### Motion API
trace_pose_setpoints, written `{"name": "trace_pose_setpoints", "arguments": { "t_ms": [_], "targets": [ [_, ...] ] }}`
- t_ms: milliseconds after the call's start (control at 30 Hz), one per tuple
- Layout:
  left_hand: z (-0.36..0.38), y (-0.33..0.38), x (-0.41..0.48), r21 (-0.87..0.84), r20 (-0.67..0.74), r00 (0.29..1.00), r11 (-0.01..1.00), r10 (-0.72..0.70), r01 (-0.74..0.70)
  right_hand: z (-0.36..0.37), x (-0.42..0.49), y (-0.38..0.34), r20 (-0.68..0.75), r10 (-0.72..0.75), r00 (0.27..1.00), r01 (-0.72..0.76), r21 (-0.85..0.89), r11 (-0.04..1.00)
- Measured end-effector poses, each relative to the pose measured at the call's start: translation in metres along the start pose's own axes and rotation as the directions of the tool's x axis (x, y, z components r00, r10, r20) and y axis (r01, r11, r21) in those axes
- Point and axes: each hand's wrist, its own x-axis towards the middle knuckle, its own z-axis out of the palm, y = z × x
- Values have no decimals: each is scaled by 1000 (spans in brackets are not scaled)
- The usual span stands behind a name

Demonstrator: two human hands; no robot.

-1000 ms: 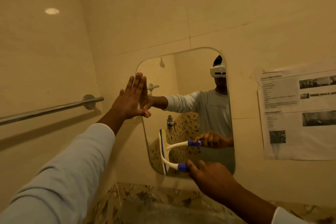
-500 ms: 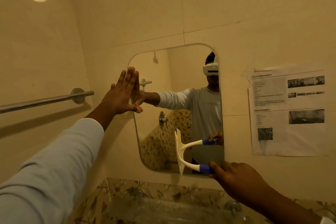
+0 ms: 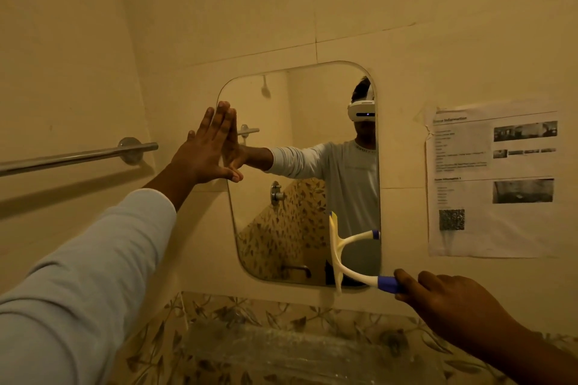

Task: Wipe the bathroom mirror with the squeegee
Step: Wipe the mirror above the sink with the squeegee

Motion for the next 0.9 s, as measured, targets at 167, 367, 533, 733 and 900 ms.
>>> {"name": "trace_pose_setpoints", "arguments": {
  "t_ms": [167,367,533,733,900],
  "targets": [
    [-3,3,-2,-7,0,1000,1000,3,-3,-6,-12,10,44,33,998,-35,37,999],
    [-3,2,-3,4,-1,1000,1000,-12,12,-14,-30,26,19,78,997,-79,54,995],
    [-4,4,-4,-17,-13,1000,1000,-6,5,-10,-44,34,53,117,992,-118,11,993],
    [-5,4,-3,-8,-3,1000,1000,-18,18,-7,-61,34,27,163,986,-164,27,986],
    [1,3,-1,-13,-20,1000,1000,-14,14,-7,-84,13,-115,200,973,-190,93,977]
  ]
}}
